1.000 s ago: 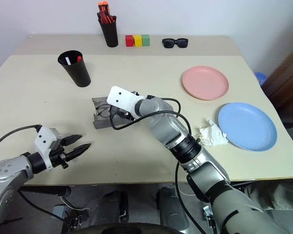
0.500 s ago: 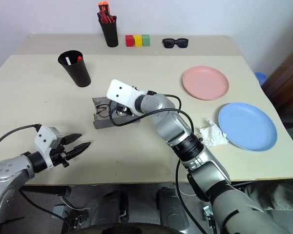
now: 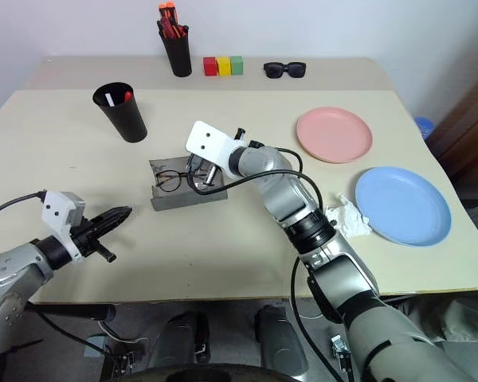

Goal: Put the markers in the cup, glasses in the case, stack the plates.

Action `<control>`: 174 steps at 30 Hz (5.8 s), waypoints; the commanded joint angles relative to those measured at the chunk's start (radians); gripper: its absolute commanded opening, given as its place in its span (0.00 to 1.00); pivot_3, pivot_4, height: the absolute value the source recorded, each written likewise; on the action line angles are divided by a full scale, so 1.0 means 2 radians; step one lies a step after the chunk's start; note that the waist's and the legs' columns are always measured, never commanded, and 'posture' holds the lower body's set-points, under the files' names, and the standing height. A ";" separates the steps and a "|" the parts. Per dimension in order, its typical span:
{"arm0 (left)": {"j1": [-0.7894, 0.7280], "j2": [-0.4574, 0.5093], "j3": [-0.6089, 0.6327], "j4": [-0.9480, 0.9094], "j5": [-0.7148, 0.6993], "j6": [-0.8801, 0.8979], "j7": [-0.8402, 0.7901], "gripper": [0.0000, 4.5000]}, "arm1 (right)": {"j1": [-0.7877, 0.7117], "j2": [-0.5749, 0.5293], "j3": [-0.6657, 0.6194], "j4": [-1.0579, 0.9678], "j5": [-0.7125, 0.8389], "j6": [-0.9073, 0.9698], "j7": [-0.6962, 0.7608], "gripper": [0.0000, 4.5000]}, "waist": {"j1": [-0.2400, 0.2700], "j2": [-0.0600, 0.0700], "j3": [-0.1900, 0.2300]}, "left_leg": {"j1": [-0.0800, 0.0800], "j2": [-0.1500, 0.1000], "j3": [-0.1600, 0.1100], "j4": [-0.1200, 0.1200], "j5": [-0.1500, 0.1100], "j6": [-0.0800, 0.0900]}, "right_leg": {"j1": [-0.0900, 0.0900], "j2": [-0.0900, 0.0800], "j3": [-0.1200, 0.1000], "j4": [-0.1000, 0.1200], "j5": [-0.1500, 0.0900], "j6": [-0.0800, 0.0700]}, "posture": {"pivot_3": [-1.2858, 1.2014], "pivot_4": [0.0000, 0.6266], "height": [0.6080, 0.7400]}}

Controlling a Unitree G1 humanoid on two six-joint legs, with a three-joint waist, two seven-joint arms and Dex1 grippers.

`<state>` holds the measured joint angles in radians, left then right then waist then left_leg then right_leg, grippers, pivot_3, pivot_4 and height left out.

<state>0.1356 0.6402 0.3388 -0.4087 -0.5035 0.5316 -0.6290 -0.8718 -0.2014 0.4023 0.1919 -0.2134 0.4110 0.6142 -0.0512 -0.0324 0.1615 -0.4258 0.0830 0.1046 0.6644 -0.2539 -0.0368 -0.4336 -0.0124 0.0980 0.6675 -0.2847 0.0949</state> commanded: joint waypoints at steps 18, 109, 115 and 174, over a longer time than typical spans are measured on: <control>-0.474 -0.021 -0.179 0.420 0.124 -0.034 -0.048 0.00 | 0.248 -0.158 -0.124 -0.256 0.151 -0.035 0.108 0.01 | 0.015 0.000 0.000 | 0.000 0.000 -0.001 0.000 0.000 0.000 | 0.001 0.001 -0.001 -0.001 0.001 0.002 | 0.52 0.24 0.87; -0.256 -0.096 -0.252 0.131 0.068 -0.121 -0.158 0.00 | 0.551 -0.404 -0.464 -0.286 0.081 -0.014 0.127 0.07 | 0.014 0.003 0.000 | 0.002 -0.001 -0.001 0.001 0.000 0.001 | 0.004 0.001 0.001 -0.001 0.000 0.003 | 0.52 0.24 0.87; -0.260 -0.103 -0.258 0.146 0.072 -0.131 -0.168 0.00 | 0.579 -0.399 -0.470 -0.315 0.076 -0.002 0.123 0.66 | 0.015 0.003 0.000 | 0.003 -0.001 -0.002 0.001 0.000 0.001 | 0.005 0.001 0.001 -0.001 0.000 0.002 | 0.52 0.24 0.87; -0.196 -0.085 -0.066 0.123 0.124 -0.147 0.063 0.00 | 0.314 -0.226 -0.291 -0.182 0.143 -0.067 0.003 0.87 | 0.013 0.003 0.000 | 0.003 -0.001 -0.002 0.001 0.000 0.001 | 0.005 0.001 0.001 -0.001 0.000 0.003 | 0.52 0.24 0.87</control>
<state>-0.2766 0.4539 0.1300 -0.1543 -0.2856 0.2676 -0.5748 -0.2087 -0.6701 -0.1829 -0.1931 0.0201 0.2883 0.6109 -0.0253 -0.0266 0.1616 -0.4194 0.0807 0.1013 0.6665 -0.2543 -0.0354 -0.4240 -0.0108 0.1010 0.6653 -0.2839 0.1006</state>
